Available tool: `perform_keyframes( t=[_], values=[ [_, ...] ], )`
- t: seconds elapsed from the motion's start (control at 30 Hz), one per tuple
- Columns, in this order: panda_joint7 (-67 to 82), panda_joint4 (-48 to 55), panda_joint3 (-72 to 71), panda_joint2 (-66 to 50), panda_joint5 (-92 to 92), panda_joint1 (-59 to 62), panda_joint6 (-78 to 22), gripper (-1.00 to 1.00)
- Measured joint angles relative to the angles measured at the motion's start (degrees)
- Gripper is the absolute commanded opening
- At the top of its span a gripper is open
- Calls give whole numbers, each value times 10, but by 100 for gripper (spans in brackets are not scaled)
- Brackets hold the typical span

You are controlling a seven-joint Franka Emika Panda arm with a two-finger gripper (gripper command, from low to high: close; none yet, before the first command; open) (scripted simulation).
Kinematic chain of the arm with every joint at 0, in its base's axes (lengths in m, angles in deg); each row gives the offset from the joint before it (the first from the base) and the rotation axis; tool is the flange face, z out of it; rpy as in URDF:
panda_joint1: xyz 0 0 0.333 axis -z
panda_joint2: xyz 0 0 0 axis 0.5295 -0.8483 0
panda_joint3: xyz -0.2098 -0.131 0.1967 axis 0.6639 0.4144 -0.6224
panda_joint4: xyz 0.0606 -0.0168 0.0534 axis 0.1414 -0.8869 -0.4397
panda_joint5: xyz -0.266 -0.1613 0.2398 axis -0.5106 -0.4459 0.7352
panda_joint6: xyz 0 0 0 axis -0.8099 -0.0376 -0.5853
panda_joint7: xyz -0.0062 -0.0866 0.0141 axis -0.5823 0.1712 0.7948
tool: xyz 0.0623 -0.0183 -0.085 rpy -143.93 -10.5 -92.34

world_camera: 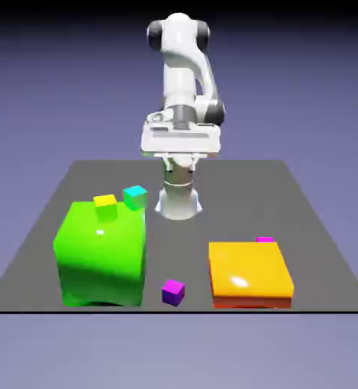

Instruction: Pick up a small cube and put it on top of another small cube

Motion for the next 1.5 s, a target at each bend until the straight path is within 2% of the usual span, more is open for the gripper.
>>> perform_keyframes(
  t=[0.93,1.07,1.1,1.17,1.27,1.5],
  values=[
    [315,398,90,-581,-258,-163,-477,0],
    [297,387,102,-642,-278,-149,-403,0],
    [295,386,103,-648,-280,-148,-396,-100],
    [296,386,103,-648,-279,-148,-396,-100],
    [315,397,91,-587,-258,-161,-471,-100],
    [345,470,193,-450,-185,-162,-629,-100]
  ],
)
